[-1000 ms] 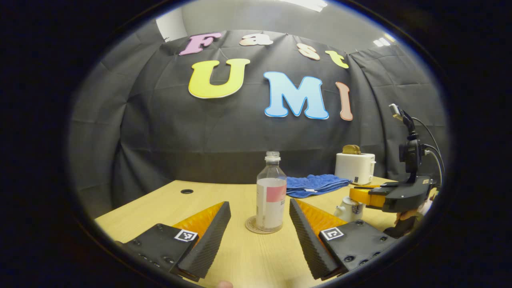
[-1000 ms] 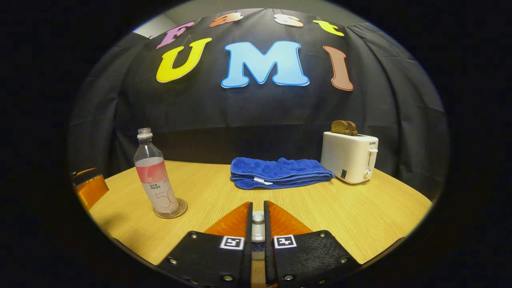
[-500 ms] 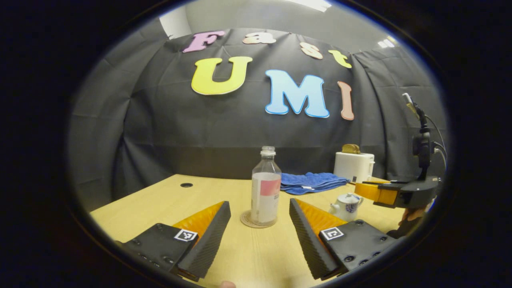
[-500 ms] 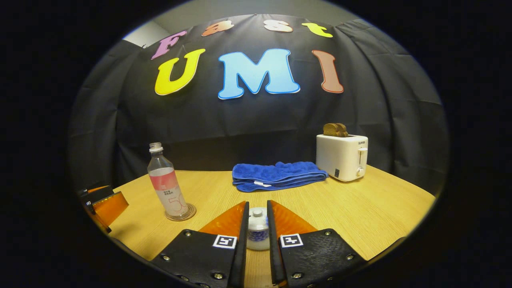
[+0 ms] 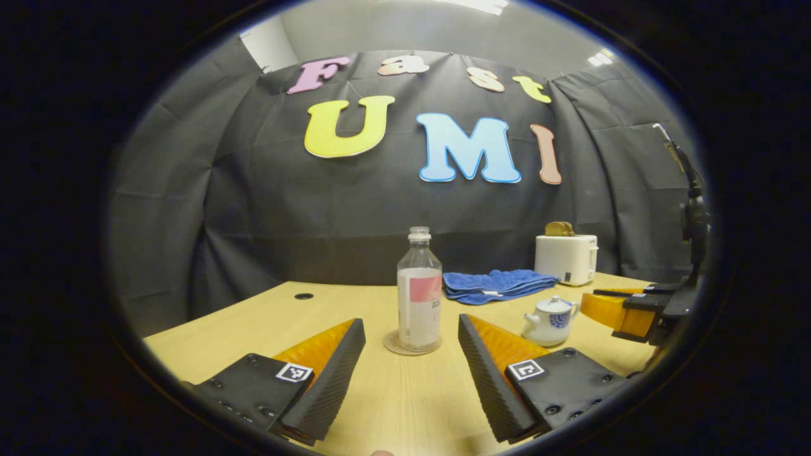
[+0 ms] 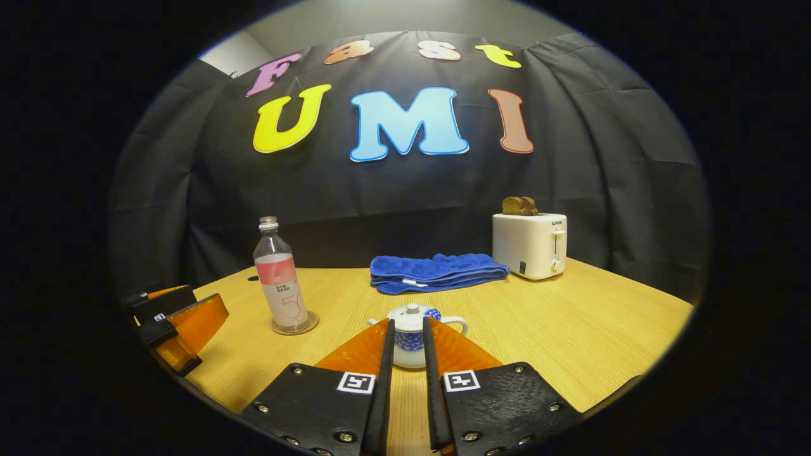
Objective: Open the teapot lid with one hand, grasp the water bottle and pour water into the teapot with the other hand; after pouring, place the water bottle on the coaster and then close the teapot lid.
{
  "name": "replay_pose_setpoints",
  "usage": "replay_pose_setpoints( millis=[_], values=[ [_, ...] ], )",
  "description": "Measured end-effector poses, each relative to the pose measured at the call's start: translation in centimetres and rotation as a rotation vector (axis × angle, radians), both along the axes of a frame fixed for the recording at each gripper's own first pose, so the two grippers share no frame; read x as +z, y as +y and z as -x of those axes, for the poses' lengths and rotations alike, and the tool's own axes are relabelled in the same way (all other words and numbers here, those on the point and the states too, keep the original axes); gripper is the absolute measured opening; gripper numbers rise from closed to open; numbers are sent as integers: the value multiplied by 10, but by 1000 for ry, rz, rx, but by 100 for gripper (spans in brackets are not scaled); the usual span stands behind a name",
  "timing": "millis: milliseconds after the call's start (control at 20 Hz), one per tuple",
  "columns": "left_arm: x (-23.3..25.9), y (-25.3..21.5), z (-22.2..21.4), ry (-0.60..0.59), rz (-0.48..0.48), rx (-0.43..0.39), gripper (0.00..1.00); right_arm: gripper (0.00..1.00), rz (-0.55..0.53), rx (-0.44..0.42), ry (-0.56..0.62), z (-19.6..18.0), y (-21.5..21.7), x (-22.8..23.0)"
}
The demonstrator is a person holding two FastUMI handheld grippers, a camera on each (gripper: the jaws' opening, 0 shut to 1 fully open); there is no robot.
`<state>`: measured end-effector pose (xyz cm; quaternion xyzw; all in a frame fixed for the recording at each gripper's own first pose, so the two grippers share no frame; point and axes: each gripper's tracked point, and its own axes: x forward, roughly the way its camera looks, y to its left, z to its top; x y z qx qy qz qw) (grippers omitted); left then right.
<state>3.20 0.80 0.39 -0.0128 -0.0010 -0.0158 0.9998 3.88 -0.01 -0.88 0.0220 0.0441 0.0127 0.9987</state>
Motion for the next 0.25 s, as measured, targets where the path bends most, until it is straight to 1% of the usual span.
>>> replay_pose_setpoints(
  millis=[100, 250],
  values=[
    [-4, 4, -2, 0, -9, 18, 100, 25, 13, -3, 5, 1, 2, -6],
    [-3, 5, -3, -5, -13, 31, 100, 25, 44, -19, -18, 5, 2, -2]
  ],
)
